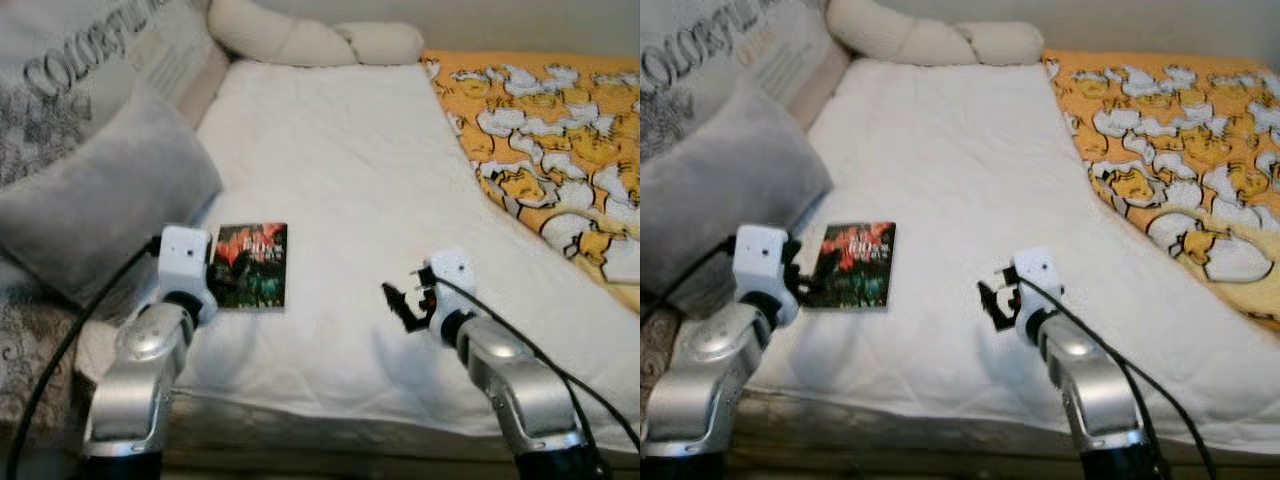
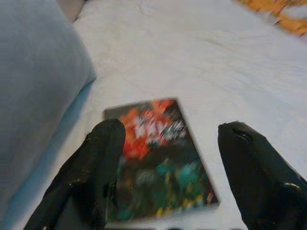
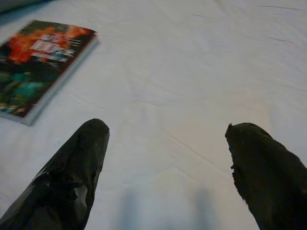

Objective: Clean up the room

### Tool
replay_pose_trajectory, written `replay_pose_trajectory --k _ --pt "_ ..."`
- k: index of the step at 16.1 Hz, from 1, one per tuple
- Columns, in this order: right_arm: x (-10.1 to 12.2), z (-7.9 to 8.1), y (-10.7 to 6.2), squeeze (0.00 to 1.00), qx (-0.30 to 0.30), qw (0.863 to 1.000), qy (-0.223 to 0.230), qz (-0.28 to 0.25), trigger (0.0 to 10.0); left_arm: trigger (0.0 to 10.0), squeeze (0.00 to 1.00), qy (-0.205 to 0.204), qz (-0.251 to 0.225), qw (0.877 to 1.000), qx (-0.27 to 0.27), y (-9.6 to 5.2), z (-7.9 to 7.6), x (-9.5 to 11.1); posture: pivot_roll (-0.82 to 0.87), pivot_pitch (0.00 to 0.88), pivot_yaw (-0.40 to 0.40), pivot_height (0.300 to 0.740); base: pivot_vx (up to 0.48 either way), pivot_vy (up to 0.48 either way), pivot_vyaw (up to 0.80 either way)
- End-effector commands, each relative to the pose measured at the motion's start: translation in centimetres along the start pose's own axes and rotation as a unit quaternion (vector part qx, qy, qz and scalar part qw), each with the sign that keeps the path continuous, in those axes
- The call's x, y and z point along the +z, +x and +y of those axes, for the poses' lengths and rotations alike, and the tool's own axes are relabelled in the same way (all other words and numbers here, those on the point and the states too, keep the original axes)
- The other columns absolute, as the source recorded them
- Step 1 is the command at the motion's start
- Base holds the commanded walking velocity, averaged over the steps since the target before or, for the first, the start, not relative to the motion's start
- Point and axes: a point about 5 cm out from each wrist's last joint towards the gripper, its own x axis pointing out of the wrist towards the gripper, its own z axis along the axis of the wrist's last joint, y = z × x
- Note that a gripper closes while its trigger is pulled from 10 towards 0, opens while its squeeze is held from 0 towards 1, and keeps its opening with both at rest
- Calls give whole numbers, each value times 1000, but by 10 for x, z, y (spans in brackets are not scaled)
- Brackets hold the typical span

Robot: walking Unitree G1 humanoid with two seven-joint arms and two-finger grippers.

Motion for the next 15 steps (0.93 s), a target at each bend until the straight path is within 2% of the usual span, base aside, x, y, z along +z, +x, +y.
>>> replay_pose_trajectory --k 1,3,4,5,15 --pt "-1 -3 0 0 -4 1000 7 -3 10000 10000 184 1 -1 1000 4 0 0 3 -23 0 12 740 0 -439 0" --pt "-2 -5 -1 0 -8 1000 17 -2 10000 10000 282 -10 2 1000 -2 0 -1 5 -21 0 9 740 0 -426 0" --pt "-3 -5 -1 514 -8 1000 30 1 10000 10000 737 -12 4 1000 -7 0 -2 6 -21 0 8 740 0 -409 0" --pt "-4 -7 -1 1000 -11 999 43 4 10000 10000 1000 -12 5 1000 -9 0 -2 6 -20 0 5 740 0 -401 0" --pt "-4 -10 0 1000 -18 999 34 2 10000 10000 1000 9 6 1000 -10 1 -2 12 -25 0 4 740 0 -381 0"
